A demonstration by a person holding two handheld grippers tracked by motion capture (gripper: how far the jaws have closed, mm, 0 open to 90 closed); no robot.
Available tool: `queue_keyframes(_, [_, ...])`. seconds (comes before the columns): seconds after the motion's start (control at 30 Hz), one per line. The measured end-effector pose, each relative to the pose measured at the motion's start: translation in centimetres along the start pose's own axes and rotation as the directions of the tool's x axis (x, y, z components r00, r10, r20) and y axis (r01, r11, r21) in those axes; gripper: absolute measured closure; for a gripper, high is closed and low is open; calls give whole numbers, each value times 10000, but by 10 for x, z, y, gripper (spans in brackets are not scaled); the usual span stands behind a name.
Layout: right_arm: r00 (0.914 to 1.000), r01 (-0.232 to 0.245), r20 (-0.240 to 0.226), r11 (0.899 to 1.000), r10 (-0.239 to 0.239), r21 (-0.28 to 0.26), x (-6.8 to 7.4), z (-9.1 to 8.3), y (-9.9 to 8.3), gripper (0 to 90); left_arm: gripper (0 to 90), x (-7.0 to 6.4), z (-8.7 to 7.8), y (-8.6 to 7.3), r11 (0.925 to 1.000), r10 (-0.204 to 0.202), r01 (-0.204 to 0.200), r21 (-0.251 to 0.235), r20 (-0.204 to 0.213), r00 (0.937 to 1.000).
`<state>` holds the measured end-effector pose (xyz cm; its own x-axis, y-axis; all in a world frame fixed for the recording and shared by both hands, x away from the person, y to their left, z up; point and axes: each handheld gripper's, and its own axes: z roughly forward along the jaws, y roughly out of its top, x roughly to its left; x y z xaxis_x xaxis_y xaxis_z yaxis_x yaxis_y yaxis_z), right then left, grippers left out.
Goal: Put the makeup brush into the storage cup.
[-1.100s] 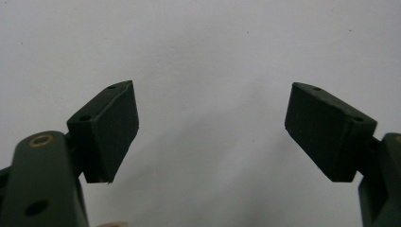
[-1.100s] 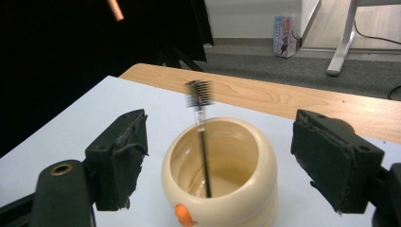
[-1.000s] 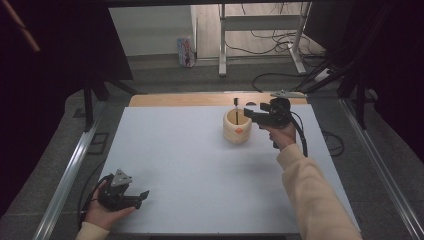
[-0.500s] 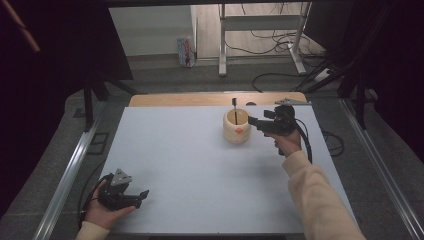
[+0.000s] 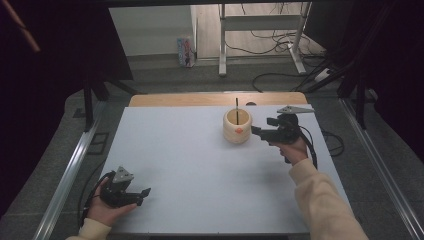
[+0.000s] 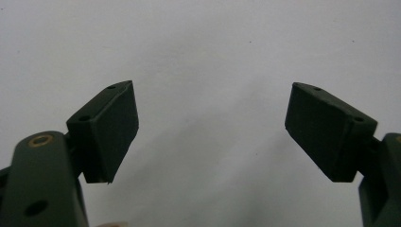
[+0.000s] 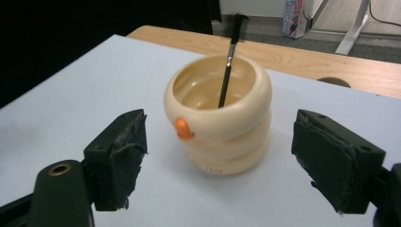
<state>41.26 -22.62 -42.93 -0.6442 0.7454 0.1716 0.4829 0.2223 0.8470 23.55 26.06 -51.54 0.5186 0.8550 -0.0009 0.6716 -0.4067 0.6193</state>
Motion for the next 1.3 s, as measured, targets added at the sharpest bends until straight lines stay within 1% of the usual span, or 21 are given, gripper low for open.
queue_keyframes(0.03, [10000, 36, -3, 10000, -36, 17, 0, -3, -2, 194, 188, 0, 1, 1, 10000, -11, 11, -6, -9, 10000])
queue_keyframes(0.13, [9999, 129, -56, 9999, -129, 26, 1, -12, -8, 194, 188, -1, 1, 3, 9999, 133, -133, 32, -25, 9999])
queue_keyframes(0.23, [9998, 197, -27, 9997, -197, -143, 3, -22, -14, 195, 187, -2, 2, 3, 9998, 190, -190, 25, -26, 9998])
queue_keyframes(0.3, [9996, 293, 10, 9995, -293, -103, 4, -29, -17, 195, 187, -3, 2, 3, 9998, 198, -198, 67, -30, 9998])
queue_keyframes(0.33, [9994, 349, 59, 9994, -348, -90, 5, -32, -19, 195, 187, -3, 2, 3, 9999, 145, -145, -15, -41, 9999])
queue_keyframes(0.47, [9982, 571, 189, 9984, -571, 5, 9, -46, -27, 193, 188, -3, 0, 1, 10000, 24, -25, -76, -46, 10000])
queue_keyframes(0.6, [9968, 714, 347, 9974, -714, 34, 12, -59, -38, 193, 187, -2, 0, 1, 10000, 5, -5, -64, -52, 10000])
queue_keyframes(0.77, [9948, 889, 476, 9957, -901, 264, 13, -70, -53, 187, 187, -2, 0, 1, 10000, -3, 2, -56, -63, 10000])
queue_keyframes(0.83, [9953, 834, 463, 9961, -847, 291, 13, -75, -59, 185, 187, -2, 0, 1, 10000, 51, -51, -34, -68, 10000])
queue_keyframes(1.03, [9975, 462, 510, 9979, -484, 445, 12, -88, -82, 184, 187, -3, 0, 1, 9999, 48, -48, -88, -67, 10000])
queue_keyframes(1.1, [9967, 496, 622, 9976, -525, 483, 13, -92, -89, 184, 187, -3, 0, 1, 9999, 88, -89, -48, -68, 9999])
queue_keyframes(1.23, [9953, 522, 784, 9964, -574, 669, 15, -101, -102, 184, 187, -3, 0, 1, 10000, 37, -38, -82, -66, 10000])
queue_keyframes(1.3, [9946, 527, 851, 9958, -590, 742, 15, -104, -107, 184, 187, -3, 0, 2, 9999, 102, -102, -61, -66, 9999])
